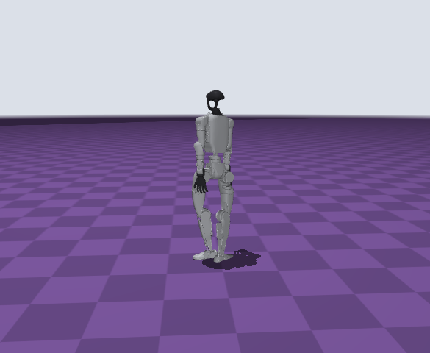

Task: In place motions

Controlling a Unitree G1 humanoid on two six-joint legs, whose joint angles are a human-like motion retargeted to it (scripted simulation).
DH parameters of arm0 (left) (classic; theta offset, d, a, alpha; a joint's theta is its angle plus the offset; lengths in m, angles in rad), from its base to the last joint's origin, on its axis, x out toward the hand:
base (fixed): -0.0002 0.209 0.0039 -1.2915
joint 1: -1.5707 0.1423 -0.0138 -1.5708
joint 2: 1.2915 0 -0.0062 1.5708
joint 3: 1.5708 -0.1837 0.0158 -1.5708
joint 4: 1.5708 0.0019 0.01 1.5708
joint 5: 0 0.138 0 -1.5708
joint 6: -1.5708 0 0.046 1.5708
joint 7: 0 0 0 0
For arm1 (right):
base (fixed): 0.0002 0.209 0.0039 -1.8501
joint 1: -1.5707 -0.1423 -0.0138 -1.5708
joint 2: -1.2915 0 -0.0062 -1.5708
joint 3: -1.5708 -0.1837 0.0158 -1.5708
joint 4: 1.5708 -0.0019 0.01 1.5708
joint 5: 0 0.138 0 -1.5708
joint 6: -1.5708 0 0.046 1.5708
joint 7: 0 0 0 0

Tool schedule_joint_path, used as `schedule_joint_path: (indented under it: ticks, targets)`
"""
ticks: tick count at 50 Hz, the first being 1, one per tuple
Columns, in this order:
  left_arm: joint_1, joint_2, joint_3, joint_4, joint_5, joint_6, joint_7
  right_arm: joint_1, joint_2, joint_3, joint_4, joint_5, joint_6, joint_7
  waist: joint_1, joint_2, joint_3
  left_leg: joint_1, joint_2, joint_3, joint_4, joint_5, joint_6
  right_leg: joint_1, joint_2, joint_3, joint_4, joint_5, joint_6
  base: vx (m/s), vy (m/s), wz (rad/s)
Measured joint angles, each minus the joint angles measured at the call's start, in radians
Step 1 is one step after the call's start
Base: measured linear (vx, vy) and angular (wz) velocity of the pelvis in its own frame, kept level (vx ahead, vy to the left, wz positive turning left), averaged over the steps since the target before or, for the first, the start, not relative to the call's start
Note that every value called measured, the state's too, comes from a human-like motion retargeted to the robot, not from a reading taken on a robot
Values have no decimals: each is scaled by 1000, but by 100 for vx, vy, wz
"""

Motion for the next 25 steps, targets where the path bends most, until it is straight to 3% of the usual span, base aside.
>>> schedule_joint_path:
  ticks: [10, 13, 15, 17, 18, 19, 20, 22, 25]
  targets:
    - [-12, -2, -26, 56, 44, 23, -26, 85, 6, 17, -110, -101, -106, -33, -45, 82, -46, 0, 1, -120, -33, -37, 28, 74, 21, -18, 49, 125, 23, 11, -2, 46]
    - [-45, 7, -76, 42, 51, 25, -29, 118, -17, -36, -74, -88, -82, -74, -18, 169, -48, -16, 51, -168, -59, -31, 58, 89, 19, 66, 169, 219, -50, 8, -3, 74]
    - [-80, 21, -131, 42, 57, 30, -39, 135, -34, -83, -35, -64, -58, -108, -121, 251, -54, -46, 116, -332, -15, -51, 50, 79, 3, 118, 302, 257, -124, 2, -7, 274]
    - [-121, 42, -175, 41, 72, 35, -58, 148, -44, -106, 10, -14, -30, -141, -136, 256, -60, -86, 110, -377, 3, -53, 68, -85, -87, 489, 499, 190, -94, -8, -12, 76]
    - [-149, 60, -195, 40, 85, 42, -68, 149, -46, -118, 32, 19, -16, -153, -48, 202, -83, -99, 80, -292, -3, -59, 70, -230, -132, 811, 580, 146, -31, -16, -18, -3]
    - [-173, 76, -227, 36, 99, 48, -78, 158, -44, -139, 50, 55, -6, -162, -95, 215, -75, -120, 76, -367, 3, -49, 81, -288, -105, 906, 618, 121, -16, -16, -20, 238]
    - [-196, 90, -264, 29, 113, 53, -87, 171, -41, -165, 65, 92, 1, -169, -210, 261, -51, -146, 85, -521, 16, -31, 97, -302, -43, 888, 634, 106, -26, -15, -20, 519]
    - [-238, 112, -315, 7, 137, 59, -102, 192, -36, -187, 87, 157, 6, -170, -316, 298, -1, -177, 96, -691, 47, -13, 106, -327, 36, 927, 611, 84, -40, -17, -19, 398]
    - [-292, 140, -377, -26, 154, 60, -136, 226, -22, -200, 104, 186, 8, -150, -317, 280, 22, -199, 89, -775, 71, 1, 107, -368, 114, 1067, 503, 56, -87, -14, -17, 176]
